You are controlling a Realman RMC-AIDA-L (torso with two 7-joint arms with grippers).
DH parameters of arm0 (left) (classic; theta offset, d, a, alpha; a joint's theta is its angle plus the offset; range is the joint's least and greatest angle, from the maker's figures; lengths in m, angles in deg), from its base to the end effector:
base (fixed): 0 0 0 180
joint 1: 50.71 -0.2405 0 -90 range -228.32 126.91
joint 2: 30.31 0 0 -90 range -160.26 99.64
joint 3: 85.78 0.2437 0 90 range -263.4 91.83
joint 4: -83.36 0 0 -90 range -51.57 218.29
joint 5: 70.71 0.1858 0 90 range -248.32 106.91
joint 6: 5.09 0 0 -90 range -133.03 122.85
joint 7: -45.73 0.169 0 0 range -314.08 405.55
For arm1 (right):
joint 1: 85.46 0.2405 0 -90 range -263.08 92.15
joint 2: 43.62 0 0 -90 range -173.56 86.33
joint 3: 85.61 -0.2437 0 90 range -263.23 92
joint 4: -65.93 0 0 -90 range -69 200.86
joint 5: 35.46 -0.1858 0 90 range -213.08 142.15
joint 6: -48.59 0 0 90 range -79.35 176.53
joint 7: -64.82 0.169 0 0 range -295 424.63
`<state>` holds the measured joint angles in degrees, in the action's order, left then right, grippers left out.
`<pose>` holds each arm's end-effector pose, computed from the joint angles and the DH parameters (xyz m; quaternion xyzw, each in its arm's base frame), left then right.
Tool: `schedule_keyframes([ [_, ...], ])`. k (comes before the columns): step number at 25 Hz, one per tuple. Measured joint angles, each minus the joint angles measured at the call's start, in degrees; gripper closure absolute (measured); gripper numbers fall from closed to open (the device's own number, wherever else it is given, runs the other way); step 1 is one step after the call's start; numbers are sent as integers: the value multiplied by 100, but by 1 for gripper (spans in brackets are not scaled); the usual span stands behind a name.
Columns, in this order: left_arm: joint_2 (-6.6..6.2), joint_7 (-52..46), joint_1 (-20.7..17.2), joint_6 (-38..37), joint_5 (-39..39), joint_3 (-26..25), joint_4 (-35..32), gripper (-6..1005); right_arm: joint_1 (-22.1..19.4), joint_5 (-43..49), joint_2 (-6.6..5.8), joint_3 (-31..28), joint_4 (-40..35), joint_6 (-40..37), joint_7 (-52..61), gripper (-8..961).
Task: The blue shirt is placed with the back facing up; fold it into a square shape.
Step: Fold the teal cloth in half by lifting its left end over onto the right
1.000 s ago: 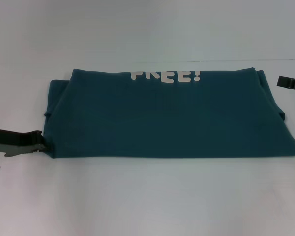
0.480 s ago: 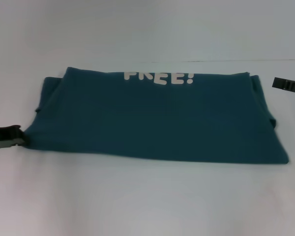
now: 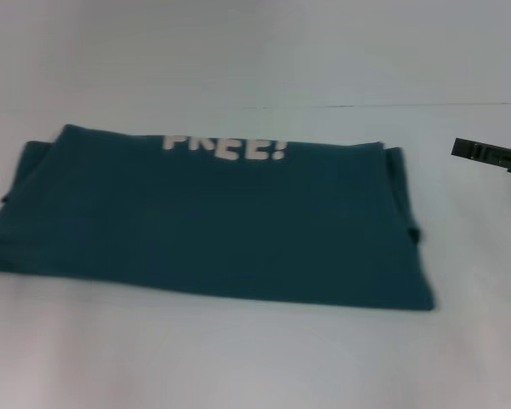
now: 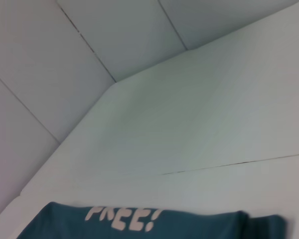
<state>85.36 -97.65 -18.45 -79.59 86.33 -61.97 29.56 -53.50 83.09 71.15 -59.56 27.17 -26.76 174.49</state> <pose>-0.3532 0.3384 0.0810 -0.6637 -0.6665 -0.0442 0.3365 0.2791 0.3688 0.0530 -0.7884 0.4820 0.2757 0.2648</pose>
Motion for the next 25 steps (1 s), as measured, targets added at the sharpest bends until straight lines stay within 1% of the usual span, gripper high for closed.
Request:
schedule_keyframes([
  [3,-65,56,-58,-42,187,-299,-94,991,18,0,22,0,0,2,-6,50],
  [6,-97,89,-99,-94,270,-458,-154,991,30,0,50,4,0,3,-7,51],
  [10,-95,117,-119,-124,292,-463,-185,991,47,0,93,27,8,23,-52,52],
  [13,-85,156,-91,-209,254,-425,-179,991,54,0,102,52,53,108,-64,53],
  [17,-76,262,-59,-445,-51,-422,-172,992,56,1,104,58,93,143,-88,54],
  [18,-72,310,-42,-583,-287,-424,-169,992,56,1,105,58,95,144,-99,55],
  [19,-72,310,-42,-583,-287,-424,-169,992,55,0,108,56,97,141,-117,55],
  [20,-65,366,-20,-724,-538,-427,-165,992,57,1,110,55,99,136,-135,55],
  [21,81,616,101,-1202,-1449,-409,-162,992,56,1,112,52,98,138,-158,56],
  [22,81,616,101,-1202,-1449,-409,-162,992,56,1,114,45,99,133,-182,56],
  [24,305,840,275,-1424,-2240,-305,-120,992,52,1,115,41,99,137,-216,57],
  [25,438,932,385,-1440,-2615,-169,-32,992,48,1,115,42,98,139,-248,57],
])
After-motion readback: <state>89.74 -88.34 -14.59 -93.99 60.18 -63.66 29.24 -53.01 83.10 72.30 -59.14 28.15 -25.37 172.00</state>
